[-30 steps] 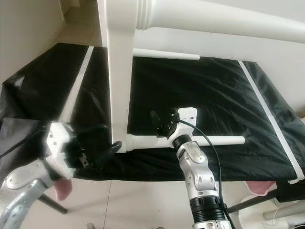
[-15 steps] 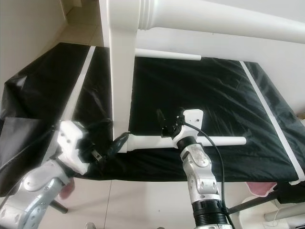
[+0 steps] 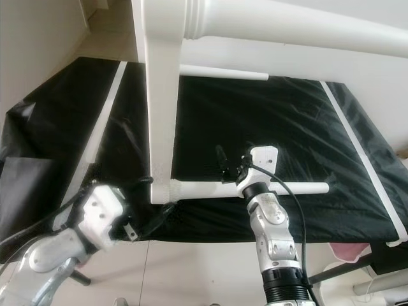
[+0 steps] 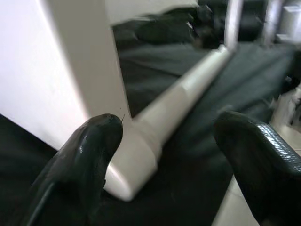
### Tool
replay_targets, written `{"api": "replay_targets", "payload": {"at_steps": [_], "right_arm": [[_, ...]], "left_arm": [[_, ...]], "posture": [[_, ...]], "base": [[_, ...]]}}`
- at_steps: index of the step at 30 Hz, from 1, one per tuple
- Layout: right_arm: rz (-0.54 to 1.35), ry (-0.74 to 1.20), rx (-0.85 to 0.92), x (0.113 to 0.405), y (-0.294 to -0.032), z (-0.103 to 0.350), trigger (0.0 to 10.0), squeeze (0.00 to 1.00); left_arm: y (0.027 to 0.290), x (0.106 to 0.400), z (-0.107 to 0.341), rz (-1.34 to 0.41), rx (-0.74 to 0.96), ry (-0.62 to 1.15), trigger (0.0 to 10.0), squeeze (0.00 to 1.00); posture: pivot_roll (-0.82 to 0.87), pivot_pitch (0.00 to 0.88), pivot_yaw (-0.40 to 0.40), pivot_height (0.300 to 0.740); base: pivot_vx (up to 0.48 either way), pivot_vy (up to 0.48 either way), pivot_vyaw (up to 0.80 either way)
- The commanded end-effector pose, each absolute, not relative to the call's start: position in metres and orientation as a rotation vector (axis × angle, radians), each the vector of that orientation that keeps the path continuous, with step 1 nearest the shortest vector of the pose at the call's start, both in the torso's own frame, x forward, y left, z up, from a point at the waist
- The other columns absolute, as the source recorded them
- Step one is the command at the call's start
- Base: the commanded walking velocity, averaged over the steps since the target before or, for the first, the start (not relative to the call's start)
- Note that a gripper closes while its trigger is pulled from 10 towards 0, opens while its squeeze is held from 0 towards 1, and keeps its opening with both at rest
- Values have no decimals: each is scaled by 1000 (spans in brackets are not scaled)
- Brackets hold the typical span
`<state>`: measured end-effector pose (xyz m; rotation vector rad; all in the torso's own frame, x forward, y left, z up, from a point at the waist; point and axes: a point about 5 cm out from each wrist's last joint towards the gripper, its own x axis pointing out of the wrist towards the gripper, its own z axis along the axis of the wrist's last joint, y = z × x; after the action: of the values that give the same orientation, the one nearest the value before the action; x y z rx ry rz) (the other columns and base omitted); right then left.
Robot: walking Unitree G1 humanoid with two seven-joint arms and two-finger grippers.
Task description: Building children table
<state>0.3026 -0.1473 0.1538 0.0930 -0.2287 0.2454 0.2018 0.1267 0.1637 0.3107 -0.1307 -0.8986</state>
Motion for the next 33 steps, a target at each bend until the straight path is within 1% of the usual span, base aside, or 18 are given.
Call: {"api": "replay_targets", "payload": {"at_steps": [1,6,8,16,22,33], "right_arm": [[227,-224,81,302,-153,151,10000,0],[236,-220,67,304,-152,151,10000,0],[240,-221,59,306,-152,152,10000,0],[225,-231,56,311,-158,155,10000,0],[215,-234,63,311,-158,156,10000,0],[203,-231,63,311,-161,153,10000,0]], "left_arm": [[123,195,167,-955,302,-146,10000,0],[122,194,165,-980,314,-138,10000,0],[117,197,164,-1002,319,-148,10000,0],[107,195,162,-1064,304,-165,10000,0],[108,196,163,-1070,296,-168,10000,0],[109,197,165,-1066,272,-167,10000,0]], "posture": [[116,102,-93,740],[120,104,-111,740],[115,111,-120,740],[104,116,-111,740],[102,116,-102,740],[105,113,-97,740]], "base": [[0,0,0],[0,0,0],[0,0,0],[0,0,0],[0,0,0],[0,-316,0]]}}
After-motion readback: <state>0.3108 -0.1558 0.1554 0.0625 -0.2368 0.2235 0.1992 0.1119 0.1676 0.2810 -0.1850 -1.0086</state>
